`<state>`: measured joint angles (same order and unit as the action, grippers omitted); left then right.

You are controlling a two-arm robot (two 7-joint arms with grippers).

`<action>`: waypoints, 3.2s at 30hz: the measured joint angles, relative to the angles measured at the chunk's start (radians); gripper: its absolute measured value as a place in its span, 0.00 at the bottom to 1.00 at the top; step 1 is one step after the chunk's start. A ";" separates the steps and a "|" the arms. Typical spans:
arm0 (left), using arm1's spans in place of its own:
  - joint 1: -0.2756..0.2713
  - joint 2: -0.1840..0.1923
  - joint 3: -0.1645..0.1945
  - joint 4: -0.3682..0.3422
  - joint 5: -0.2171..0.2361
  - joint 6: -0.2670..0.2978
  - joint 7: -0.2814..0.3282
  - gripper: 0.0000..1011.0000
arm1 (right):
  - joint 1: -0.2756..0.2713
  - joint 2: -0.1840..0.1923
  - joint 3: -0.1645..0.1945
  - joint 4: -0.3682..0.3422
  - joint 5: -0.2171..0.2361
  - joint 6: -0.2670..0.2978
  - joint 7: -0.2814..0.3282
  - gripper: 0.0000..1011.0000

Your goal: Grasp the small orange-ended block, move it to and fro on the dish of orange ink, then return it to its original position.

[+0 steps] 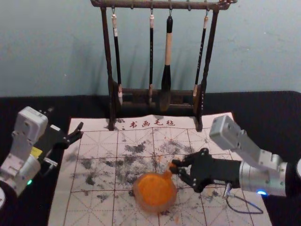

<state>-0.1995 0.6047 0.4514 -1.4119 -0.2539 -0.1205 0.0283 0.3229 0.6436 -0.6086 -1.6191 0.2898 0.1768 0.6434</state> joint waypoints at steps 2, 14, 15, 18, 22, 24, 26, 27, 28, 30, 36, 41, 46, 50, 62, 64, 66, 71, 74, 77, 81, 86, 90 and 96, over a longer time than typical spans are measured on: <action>0.000 0.000 0.000 0.000 0.000 0.000 0.000 0.99 | -0.007 0.002 0.022 -0.009 0.002 0.018 -0.030 0.08; 0.000 0.000 0.000 0.000 0.000 0.000 0.000 0.99 | -0.057 0.026 0.124 -0.052 0.036 0.074 -0.114 0.08; 0.000 0.000 0.000 0.000 0.000 0.000 0.000 0.99 | -0.062 0.029 0.131 -0.055 0.038 0.076 -0.117 0.08; 0.000 0.000 0.000 0.000 0.000 0.000 0.000 0.99 | -0.082 0.040 0.157 -0.068 0.048 0.082 -0.131 0.08; 0.000 0.000 0.000 0.000 0.000 0.000 0.000 0.99 | -0.111 0.054 0.190 -0.083 0.061 0.093 -0.145 0.08; 0.000 0.000 0.000 0.000 0.000 0.000 0.000 0.99 | -0.121 0.059 0.199 -0.090 0.066 0.097 -0.148 0.08; 0.000 0.000 0.000 0.000 0.000 0.000 0.000 0.99 | -0.134 0.064 0.211 -0.099 0.072 0.102 -0.153 0.08; 0.000 0.000 0.000 0.000 0.000 0.000 0.000 0.99 | -0.138 0.066 0.215 -0.102 0.074 0.103 -0.153 0.08; 0.000 0.000 0.000 0.000 0.000 0.000 0.000 0.99 | -0.142 0.067 0.217 -0.105 0.075 0.104 -0.153 0.08; 0.000 0.000 0.000 0.000 0.000 0.000 0.000 0.99 | -0.153 0.072 0.225 -0.113 0.080 0.107 -0.154 0.08; 0.000 0.000 0.000 0.000 0.000 0.000 0.000 0.99 | -0.174 0.079 0.235 -0.127 0.092 0.114 -0.153 0.08; 0.000 0.000 0.000 0.000 0.000 0.000 0.000 0.99 | -0.184 0.082 0.239 -0.132 0.099 0.118 -0.152 0.08; 0.000 0.000 0.000 0.000 0.000 0.000 0.000 0.99 | -0.193 0.085 0.239 -0.135 0.104 0.122 -0.150 0.08; 0.000 0.000 0.000 0.000 0.000 0.000 0.000 0.99 | -0.195 0.085 0.236 -0.129 0.105 0.125 -0.150 0.08; 0.000 0.000 0.000 0.000 0.000 0.000 0.000 0.99 | -0.183 0.076 0.220 -0.097 0.106 0.134 -0.141 0.08; 0.000 0.000 0.000 0.000 0.000 0.000 0.000 0.99 | -0.178 0.073 0.215 -0.089 0.106 0.137 -0.138 0.08; 0.000 0.000 0.000 0.000 0.000 0.000 0.000 0.99 | -0.174 0.071 0.211 -0.084 0.106 0.139 -0.137 0.08; 0.000 0.000 0.000 0.000 0.000 0.000 0.000 0.99 | -0.165 0.067 0.199 -0.071 0.103 0.143 -0.134 0.08; 0.000 0.000 0.000 0.000 0.000 0.000 0.000 0.99 | -0.161 0.065 0.192 -0.064 0.099 0.144 -0.131 0.08; 0.000 0.000 0.000 0.000 0.000 0.000 0.000 0.99 | -0.158 0.063 0.186 -0.058 0.093 0.145 -0.130 0.08; 0.000 0.000 0.000 0.000 0.000 0.000 0.000 0.99 | -0.153 0.060 0.179 -0.048 0.089 0.147 -0.129 0.08; 0.000 0.000 0.000 0.000 0.000 0.000 0.000 0.99 | -0.147 0.053 0.173 -0.034 0.083 0.147 -0.128 0.08; 0.000 0.000 0.000 0.000 0.000 0.000 0.000 0.99 | -0.144 0.050 0.169 -0.026 0.080 0.147 -0.128 0.08; 0.000 0.000 0.000 0.000 0.000 0.000 0.000 0.99 | -0.141 0.046 0.166 -0.017 0.074 0.146 -0.127 0.08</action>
<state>-0.1995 0.6047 0.4514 -1.4119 -0.2538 -0.1205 0.0283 0.1819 0.6893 -0.4429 -1.6363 0.3638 0.3229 0.5160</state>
